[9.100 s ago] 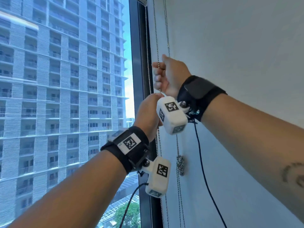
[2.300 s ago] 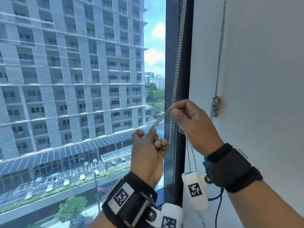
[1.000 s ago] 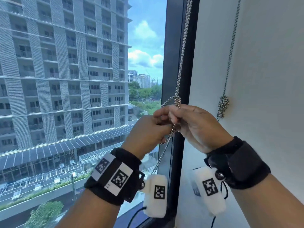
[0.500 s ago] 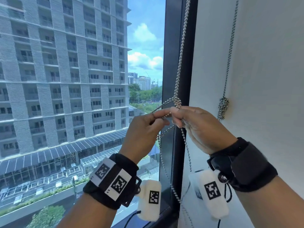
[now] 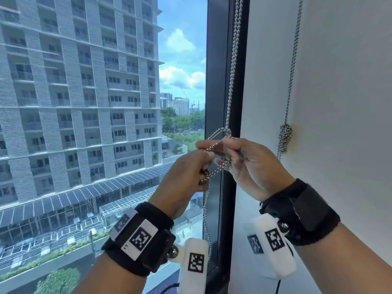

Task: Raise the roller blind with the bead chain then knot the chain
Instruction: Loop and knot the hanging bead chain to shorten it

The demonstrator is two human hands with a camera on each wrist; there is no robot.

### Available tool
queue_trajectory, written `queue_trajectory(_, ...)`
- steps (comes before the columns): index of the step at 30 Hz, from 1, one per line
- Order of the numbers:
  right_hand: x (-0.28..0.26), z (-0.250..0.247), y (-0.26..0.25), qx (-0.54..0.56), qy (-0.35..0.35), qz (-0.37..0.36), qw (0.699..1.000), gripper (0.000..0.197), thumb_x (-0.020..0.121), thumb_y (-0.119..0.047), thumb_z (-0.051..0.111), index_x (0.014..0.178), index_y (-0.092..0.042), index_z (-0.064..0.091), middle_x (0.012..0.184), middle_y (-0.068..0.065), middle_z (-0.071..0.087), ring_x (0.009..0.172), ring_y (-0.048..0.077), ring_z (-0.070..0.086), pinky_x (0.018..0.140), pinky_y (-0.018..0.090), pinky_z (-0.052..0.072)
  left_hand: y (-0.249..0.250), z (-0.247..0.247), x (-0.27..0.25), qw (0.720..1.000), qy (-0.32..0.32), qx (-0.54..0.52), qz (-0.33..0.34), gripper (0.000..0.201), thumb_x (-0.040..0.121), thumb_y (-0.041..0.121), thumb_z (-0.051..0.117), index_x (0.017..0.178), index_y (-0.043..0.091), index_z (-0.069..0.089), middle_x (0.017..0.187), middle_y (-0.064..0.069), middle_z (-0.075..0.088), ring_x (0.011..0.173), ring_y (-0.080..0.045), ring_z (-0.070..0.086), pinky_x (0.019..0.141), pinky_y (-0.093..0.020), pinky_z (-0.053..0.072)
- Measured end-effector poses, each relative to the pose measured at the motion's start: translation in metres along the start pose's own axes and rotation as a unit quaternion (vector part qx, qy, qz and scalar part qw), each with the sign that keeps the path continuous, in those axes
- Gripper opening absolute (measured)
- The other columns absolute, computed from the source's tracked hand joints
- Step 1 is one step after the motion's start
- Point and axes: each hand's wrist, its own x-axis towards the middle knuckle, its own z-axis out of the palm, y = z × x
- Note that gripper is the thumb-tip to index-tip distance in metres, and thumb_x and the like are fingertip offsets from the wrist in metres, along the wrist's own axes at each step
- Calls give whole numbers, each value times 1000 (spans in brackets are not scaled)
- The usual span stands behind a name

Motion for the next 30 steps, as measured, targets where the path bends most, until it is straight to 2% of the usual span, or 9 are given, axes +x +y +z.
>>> queue_trajectory(3,1,-3,7,5,63,-6,998,40,86,-28,54,51,-22,37,104,17,71,114,18,62,97,40,36,1,-6,-1,983,-2,-180,37,19,94,24,55,77,15,59,72,2,44,72,-13,46,73,-32,40)
queue_trajectory(8,6,-13,12,67,109,-20,992,42,91,-18,52,52,-20,38,91,5,71,92,18,61,94,40,40,11,-22,3,967,43,-234,96,28,97,34,53,73,20,61,79,4,56,82,-14,55,94,-37,47)
queue_trajectory(10,5,-11,11,122,91,-25,988,44,96,-14,49,54,-19,39,83,9,67,83,22,60,85,37,46,15,-23,2,953,39,-289,82,33,103,33,47,77,17,57,67,3,47,61,-12,50,74,-31,56)
queue_trajectory(12,2,-7,11,150,80,-22,985,44,98,-15,48,55,-19,39,75,9,64,73,22,61,74,34,49,17,-23,-4,951,50,-298,58,33,104,37,46,78,18,55,62,5,32,48,-8,30,44,-20,41)
queue_trajectory(14,-1,-3,9,155,79,-14,985,43,98,-17,49,56,-19,41,69,7,59,67,19,59,72,35,48,14,-23,-10,958,67,-274,45,32,103,39,46,80,18,55,63,6,24,46,-7,17,34,-17,22)
queue_trajectory(18,-4,-1,9,137,91,5,986,44,99,-22,54,56,-19,43,59,2,49,60,19,53,67,32,44,9,-24,-17,965,97,-243,19,29,102,39,49,91,16,62,62,7,23,44,-6,15,32,-17,16)
queue_trajectory(23,-3,-2,17,-28,127,-17,991,51,96,-26,59,49,-25,38,50,-4,35,57,19,36,81,34,38,14,-30,-27,982,107,-148,-39,28,101,36,52,91,14,66,62,6,22,41,-5,17,31,-15,14)
queue_trajectory(27,-5,-8,16,-160,139,-7,977,46,96,-34,59,58,-23,35,57,-5,31,53,13,29,65,32,28,20,-32,-35,990,105,-76,-53,26,100,33,54,89,13,67,61,6,20,40,-5,16,35,-14,11)
queue_trajectory(30,-8,-8,13,-274,112,-19,955,41,100,-46,50,65,-25,44,61,-9,40,53,5,36,65,29,30,27,-35,-39,992,94,-22,-76,28,98,33,57,83,12,67,58,6,22,39,-7,16,34,-13,14)
